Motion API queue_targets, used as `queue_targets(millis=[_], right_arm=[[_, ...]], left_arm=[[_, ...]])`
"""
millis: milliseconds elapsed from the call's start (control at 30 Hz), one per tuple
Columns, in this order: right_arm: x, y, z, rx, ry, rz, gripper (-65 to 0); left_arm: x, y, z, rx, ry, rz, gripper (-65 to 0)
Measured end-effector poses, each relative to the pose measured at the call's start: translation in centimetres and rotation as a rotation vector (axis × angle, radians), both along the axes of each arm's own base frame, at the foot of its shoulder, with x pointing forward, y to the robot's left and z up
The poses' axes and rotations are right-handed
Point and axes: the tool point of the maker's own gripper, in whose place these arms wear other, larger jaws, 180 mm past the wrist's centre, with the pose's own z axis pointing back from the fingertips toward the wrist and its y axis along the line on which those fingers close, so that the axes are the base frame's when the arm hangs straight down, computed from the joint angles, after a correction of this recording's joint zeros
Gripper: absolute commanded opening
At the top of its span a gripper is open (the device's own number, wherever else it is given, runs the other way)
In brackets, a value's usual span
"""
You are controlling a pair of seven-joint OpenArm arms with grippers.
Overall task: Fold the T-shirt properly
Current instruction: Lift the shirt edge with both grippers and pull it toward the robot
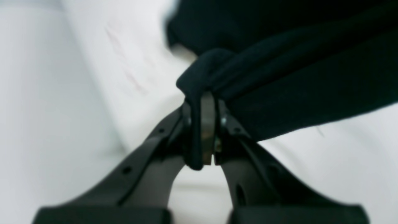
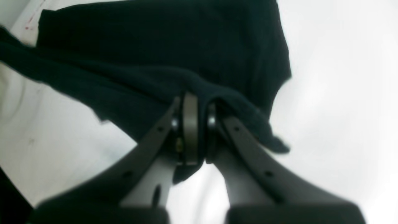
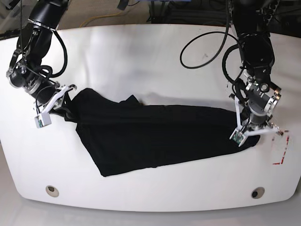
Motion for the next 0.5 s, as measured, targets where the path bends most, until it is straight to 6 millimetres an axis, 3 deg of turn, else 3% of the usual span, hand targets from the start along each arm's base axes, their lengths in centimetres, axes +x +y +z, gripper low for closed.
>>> queue_targets(millis=[167,267,500], right_arm=[[4.8,-0.6,3.0,-0.021,-0.056,0.035,-65.0],[7.5,-0.7,4.8,-0.042,-0.069,0.071,-65.0],[13.6,-2.1,13.6,-0.124,-0.192,0.102,-65.0]], left_arm=[[3.6,-1.9,5.2,0.082,-0.129,-0.055,-65.0],[5.4,-2.1,8.5,0.132,-0.203,-0.051,-65.0],[8.3,-2.0,17.3,0.148,-0.401,-0.04,-65.0]])
